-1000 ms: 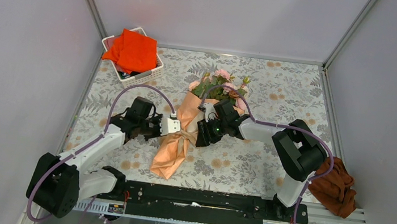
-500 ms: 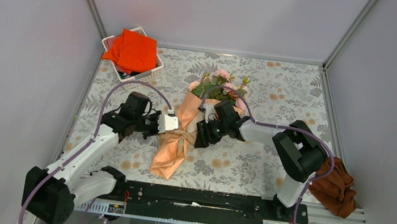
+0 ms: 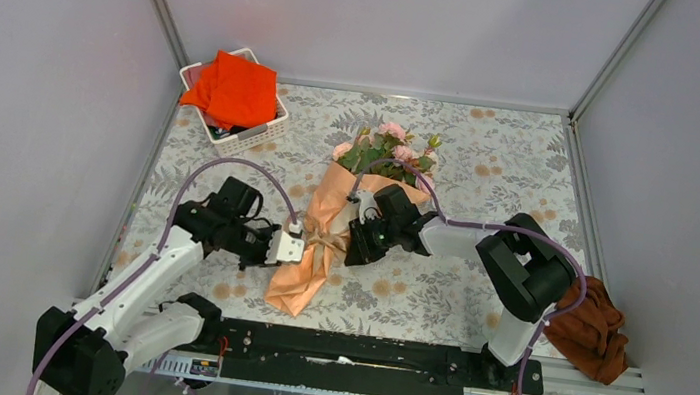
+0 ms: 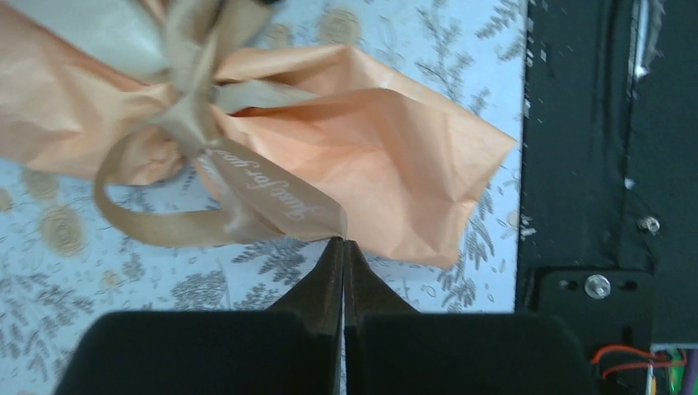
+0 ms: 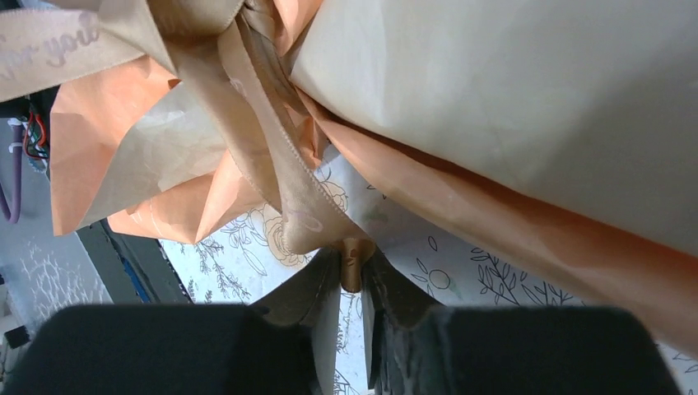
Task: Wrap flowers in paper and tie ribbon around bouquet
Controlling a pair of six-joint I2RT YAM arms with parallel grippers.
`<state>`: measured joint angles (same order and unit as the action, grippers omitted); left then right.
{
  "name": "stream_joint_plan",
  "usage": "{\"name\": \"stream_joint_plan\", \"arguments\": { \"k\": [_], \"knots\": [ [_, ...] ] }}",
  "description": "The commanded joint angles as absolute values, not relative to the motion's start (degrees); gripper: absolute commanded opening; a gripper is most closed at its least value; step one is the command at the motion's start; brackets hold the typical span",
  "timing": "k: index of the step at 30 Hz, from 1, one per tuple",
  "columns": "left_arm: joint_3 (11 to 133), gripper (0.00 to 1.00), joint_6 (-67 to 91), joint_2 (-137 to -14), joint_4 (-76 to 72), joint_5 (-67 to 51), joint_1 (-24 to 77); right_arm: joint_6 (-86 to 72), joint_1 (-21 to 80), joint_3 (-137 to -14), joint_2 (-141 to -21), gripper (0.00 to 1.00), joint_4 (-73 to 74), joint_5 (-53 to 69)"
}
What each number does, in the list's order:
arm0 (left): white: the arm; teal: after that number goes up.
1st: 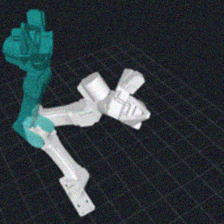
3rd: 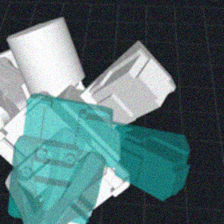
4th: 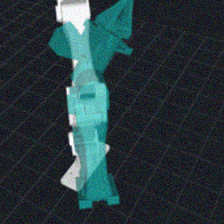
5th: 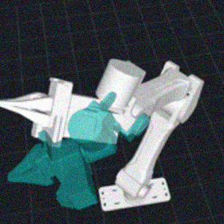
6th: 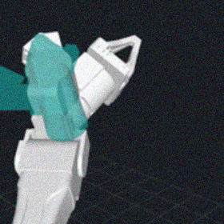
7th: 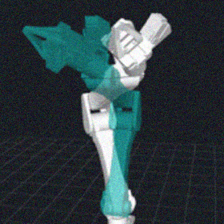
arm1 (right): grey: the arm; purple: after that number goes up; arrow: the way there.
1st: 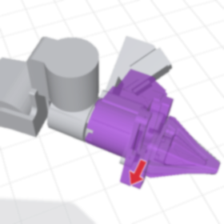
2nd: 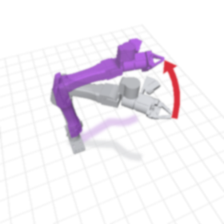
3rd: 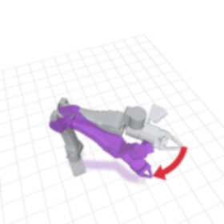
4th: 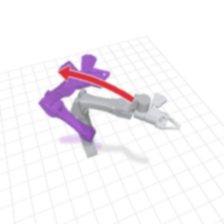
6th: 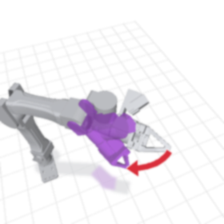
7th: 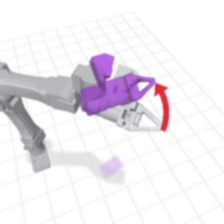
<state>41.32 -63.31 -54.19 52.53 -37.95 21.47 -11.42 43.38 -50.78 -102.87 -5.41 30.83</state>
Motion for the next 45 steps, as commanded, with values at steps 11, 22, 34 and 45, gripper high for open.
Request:
{"name": "stream_joint_plan", "arguments": {
  "k": [11,22,34,45],
  "knots": [
    [32.51,0.03,-76.98,-56.34,55.0,-37.52,23.76,-11.7,44.16,-51.55,-102.07,0.0,-6.1,31.03],
    [41.88,0.62,-84.49,-58.0,51.54,-34.28,19.25,-10.82,44.25,-52.33,-102.73,0.0,-4.84,31.06],
    [34.6,0.65,-88.89,-63.48,30.04,-38.45,19.41,-9.93,44.27,-52.03,-102.0,0.0,-4.26,30.77],
    [32.97,0.36,-87.71,-63.69,30.06,-40.14,21.83,-10.33,44.22,-52.43,-102.17,0.0,-4.33,31.0]
  ]
}}
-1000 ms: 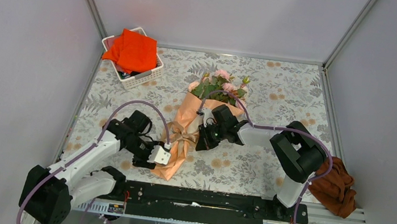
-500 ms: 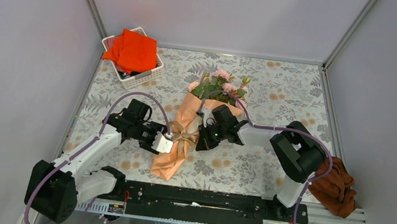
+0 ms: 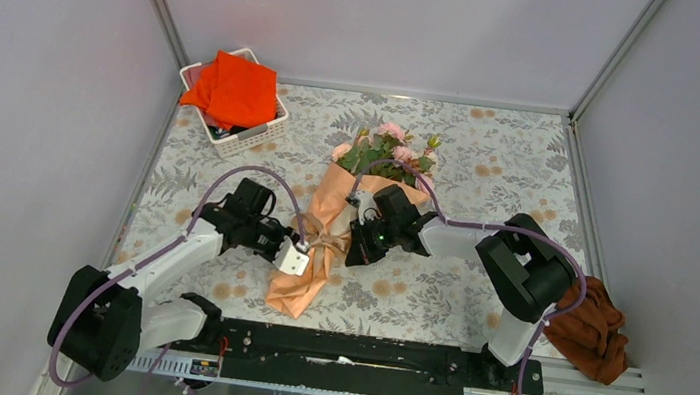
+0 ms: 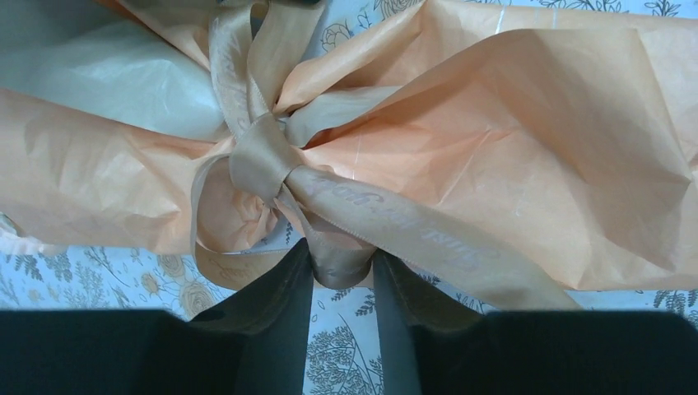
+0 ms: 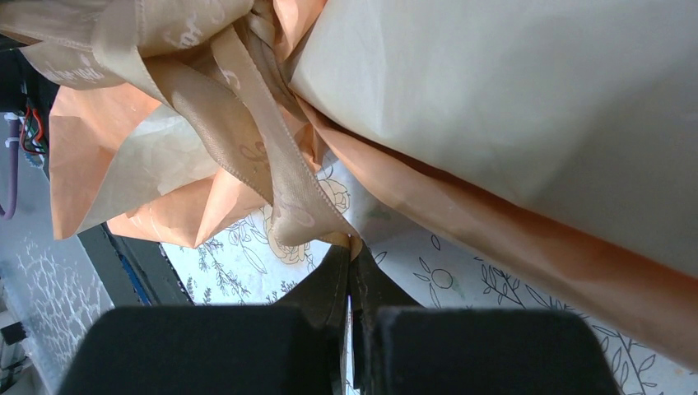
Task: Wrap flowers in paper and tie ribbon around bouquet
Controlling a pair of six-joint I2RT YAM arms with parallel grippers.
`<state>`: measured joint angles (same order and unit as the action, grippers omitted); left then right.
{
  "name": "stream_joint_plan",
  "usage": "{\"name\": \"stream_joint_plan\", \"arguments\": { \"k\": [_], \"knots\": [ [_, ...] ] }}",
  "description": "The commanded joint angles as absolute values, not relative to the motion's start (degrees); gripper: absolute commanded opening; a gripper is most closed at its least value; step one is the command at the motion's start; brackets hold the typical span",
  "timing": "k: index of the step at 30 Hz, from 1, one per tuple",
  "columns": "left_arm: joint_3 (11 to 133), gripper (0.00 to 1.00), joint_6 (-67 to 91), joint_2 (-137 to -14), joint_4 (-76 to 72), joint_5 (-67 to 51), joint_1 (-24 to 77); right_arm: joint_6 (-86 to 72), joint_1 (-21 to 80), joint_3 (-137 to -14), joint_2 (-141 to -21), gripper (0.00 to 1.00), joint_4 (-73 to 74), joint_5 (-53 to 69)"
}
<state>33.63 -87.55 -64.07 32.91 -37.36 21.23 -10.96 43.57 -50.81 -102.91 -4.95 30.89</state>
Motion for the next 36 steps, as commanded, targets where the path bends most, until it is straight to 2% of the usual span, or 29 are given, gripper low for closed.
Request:
{"name": "stream_joint_plan", "arguments": {
  "k": [1,5,8,12,19,26,36],
  "knots": [
    [33.11,0.3,-87.36,-63.62,30.06,-40.18,21.88,-10.26,44.23,-52.32,-102.09,0.0,-4.31,30.91],
    [33.55,0.01,-85.4,-63.47,28.94,-39.7,21.9,-10.55,44.28,-51.95,-101.79,0.0,-4.48,30.92],
    [33.7,0.0,-79.32,-63.28,21.59,-37.74,21.89,-10.9,44.21,-51.7,-101.53,0.0,-4.36,30.71],
    [31.87,0.0,-67.9,-65.67,-3.18,-32.88,20.66,-13.75,44.8,-50.86,-102.04,0.0,-4.88,29.3],
    [31.85,0.0,-68.41,-79.41,-26.7,-36.66,18.87,-22.0,49.56,-47.5,-104.7,0.0,-11.58,28.92],
    [39.01,0.0,-71.68,-93.43,-30.97,-38.64,15.13,-21.68,49.95,-44.04,-104.72,0.0,-9.21,29.59],
    [42.2,0.0,-73.53,-101.87,-30.36,-37.64,14.59,-17.83,49.71,-44.95,-108.5,0.0,-4.33,33.24]
  ]
}}
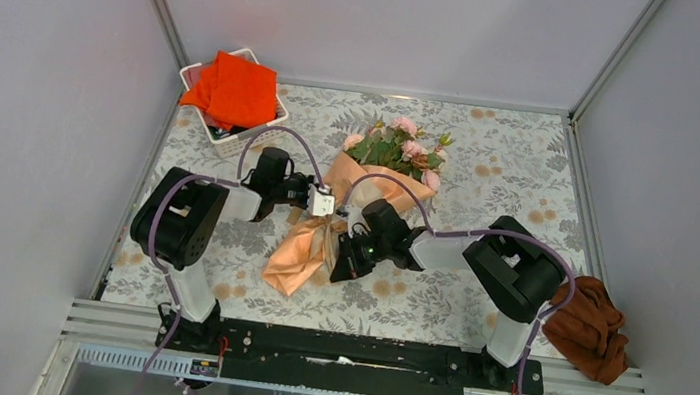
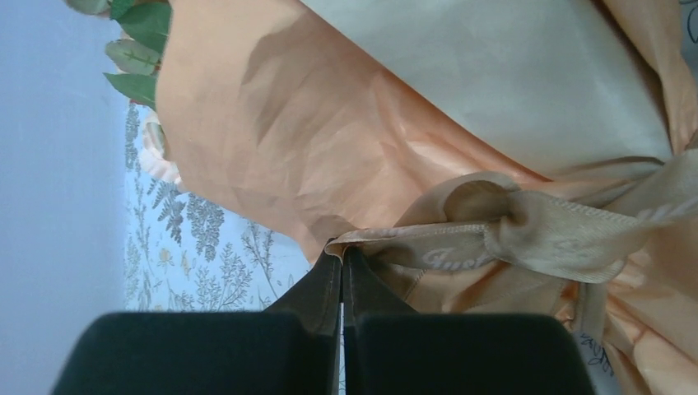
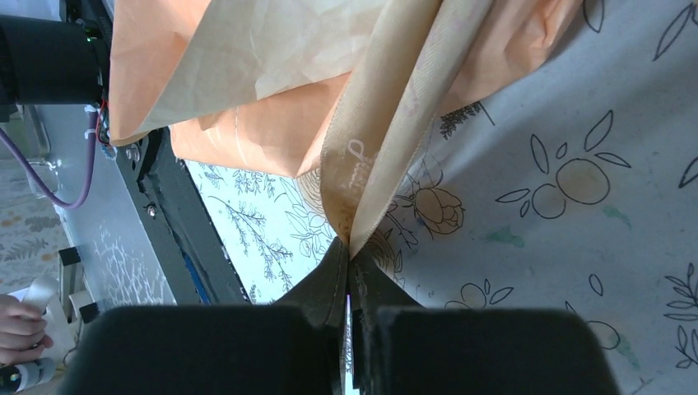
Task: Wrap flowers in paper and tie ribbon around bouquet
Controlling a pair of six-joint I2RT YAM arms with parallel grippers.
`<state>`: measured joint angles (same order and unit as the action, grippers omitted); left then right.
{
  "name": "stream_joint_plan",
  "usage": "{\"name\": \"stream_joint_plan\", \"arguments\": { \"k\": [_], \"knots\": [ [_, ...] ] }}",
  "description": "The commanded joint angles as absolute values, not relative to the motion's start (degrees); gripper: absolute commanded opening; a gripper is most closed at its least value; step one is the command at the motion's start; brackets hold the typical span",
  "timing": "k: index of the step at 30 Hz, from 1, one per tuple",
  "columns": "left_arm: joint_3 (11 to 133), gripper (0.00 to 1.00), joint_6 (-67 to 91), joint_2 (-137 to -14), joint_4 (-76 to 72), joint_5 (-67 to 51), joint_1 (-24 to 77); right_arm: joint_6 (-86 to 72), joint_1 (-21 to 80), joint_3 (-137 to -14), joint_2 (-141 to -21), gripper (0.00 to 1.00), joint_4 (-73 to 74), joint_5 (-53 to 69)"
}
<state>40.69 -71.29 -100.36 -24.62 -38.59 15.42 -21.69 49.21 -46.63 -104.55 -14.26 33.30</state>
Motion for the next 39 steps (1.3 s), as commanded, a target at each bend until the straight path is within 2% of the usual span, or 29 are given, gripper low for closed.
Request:
{"name": "stream_joint_plan", "arguments": {
  "k": [1,5,6,12,14,15,18,20,24,27,30,34,39],
  "knots": [
    [42.05,0.0,-73.68,-102.14,-30.28,-37.76,14.59,-17.83,49.48,-44.97,-108.65,0.0,-4.31,33.42],
    [41.42,0.0,-73.41,-101.53,-29.87,-37.79,14.58,-18.06,47.73,-45.1,-107.65,0.0,-4.25,33.87],
    [41.16,0.0,-73.22,-100.98,-29.87,-37.79,14.59,-17.88,47.03,-45.01,-106.67,0.03,-4.1,33.96],
    [37.22,0.02,-68.83,-92.79,-32.17,-36.73,14.67,-13.38,43.17,-45.87,-98.79,0.34,1.86,34.11],
    [35.31,0.3,-69.09,-88.59,-29.72,-37.88,14.63,-11.92,42.14,-46.28,-96.18,0.39,3.55,33.81],
    [34.71,0.4,-69.03,-86.31,-26.46,-38.55,14.67,-11.36,41.42,-46.42,-94.88,0.41,3.75,33.71],
    [33.97,0.59,-66.82,-81.16,-20.29,-38.41,14.68,-10.75,39.23,-48.11,-91.62,0.45,3.08,32.19],
    [33.98,0.64,-62.84,-78.66,-19.17,-35.76,14.6,-10.79,38.33,-50.57,-90.83,0.45,1.27,30.79],
    [36.78,0.62,-58.89,-75.13,-9.87,-32.86,13.38,-13.99,38.12,-57.72,-94.41,0.45,-7.36,29.1],
    [39.18,0.47,-61.83,-73.12,1.62,-36.6,10.82,-16.54,38.09,-65.58,-100.34,0.45,-10.06,28.23],
    [41.11,0.47,-64.25,-72.48,10.42,-39.12,9.54,-16.62,38.32,-70.33,-104.94,0.48,-12.07,28.06],
    [40.68,0.56,-64.5,-71.84,11.34,-38.84,9.42,-14.1,40.49,-76.34,-110.78,0.54,-10.87,29.48],
    [38.26,0.46,-66.38,-74.32,9.18,-38.45,9.45,-13.38,42.04,-82.57,-116.95,0.55,-8.58,27.03]
  ]
}}
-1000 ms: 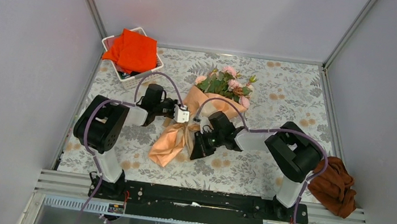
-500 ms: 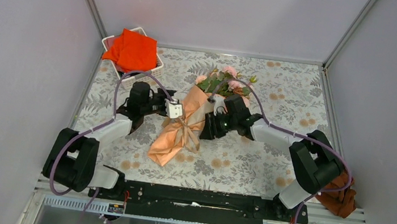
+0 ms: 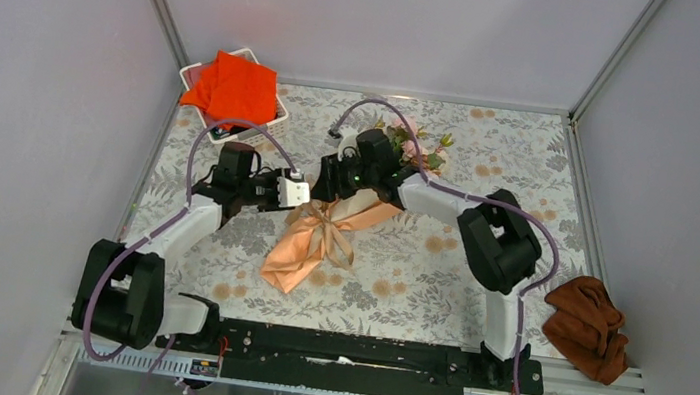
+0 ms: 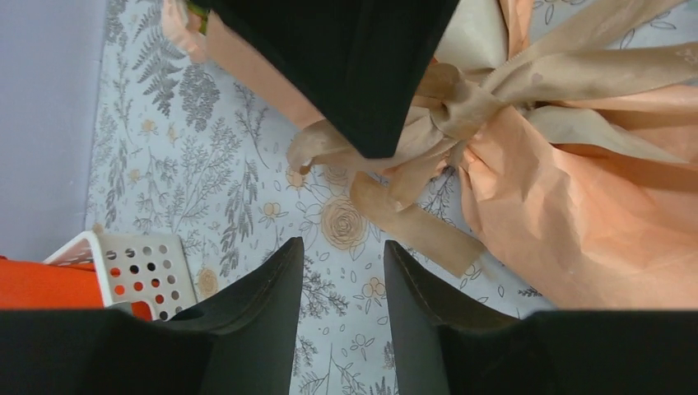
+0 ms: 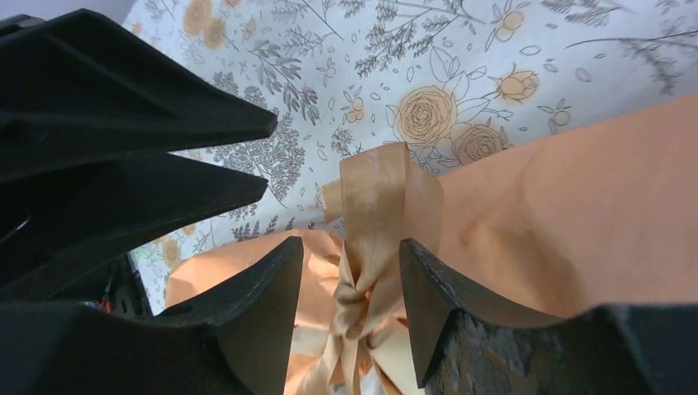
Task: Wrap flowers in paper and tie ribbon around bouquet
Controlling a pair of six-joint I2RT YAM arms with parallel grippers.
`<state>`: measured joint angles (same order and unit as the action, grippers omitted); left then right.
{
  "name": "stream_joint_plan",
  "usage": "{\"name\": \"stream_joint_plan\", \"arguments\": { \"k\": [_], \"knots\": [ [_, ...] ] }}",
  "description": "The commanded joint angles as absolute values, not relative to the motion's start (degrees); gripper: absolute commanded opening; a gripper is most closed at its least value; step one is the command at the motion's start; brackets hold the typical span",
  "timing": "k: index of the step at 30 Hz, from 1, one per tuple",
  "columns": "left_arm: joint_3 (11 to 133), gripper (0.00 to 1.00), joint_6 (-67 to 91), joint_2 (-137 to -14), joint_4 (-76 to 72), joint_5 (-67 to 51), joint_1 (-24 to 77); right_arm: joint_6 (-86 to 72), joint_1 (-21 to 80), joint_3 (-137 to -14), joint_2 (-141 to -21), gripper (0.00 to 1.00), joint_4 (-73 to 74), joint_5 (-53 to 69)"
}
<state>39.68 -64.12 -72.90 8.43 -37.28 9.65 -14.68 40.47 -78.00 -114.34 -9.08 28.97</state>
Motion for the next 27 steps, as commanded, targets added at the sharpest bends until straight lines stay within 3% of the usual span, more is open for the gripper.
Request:
{"name": "stream_joint_plan", "arguments": {
  "k": [1,5,13,19,23,27],
  "knots": [
    [37.63,0.46,-66.54,-75.14,7.55,-38.49,9.46,-13.58,42.02,-82.93,-117.44,0.55,-8.87,26.41],
    [36.04,0.49,-65.85,-79.68,-2.45,-38.06,9.54,-14.13,42.01,-83.55,-118.42,0.55,-9.54,24.17],
    [35.21,0.54,-73.14,-86.42,-8.54,-37.8,12.74,-15.39,42.05,-85.09,-120.98,0.49,-9.48,23.51],
    [34.94,0.46,-74.21,-88.02,-9.58,-37.42,14.33,-16.09,42.07,-85.83,-122.26,0.47,-10.23,25.58],
    [35.28,0.45,-75.78,-89.33,-8.85,-36.97,15.56,-17.31,41.76,-86.44,-123.2,0.35,-10.94,27.06],
    [35.59,0.44,-76.8,-90.97,-7.93,-36.41,16.36,-19.03,40.74,-84.71,-122.12,0.14,-12.58,26.32]
  ]
}}
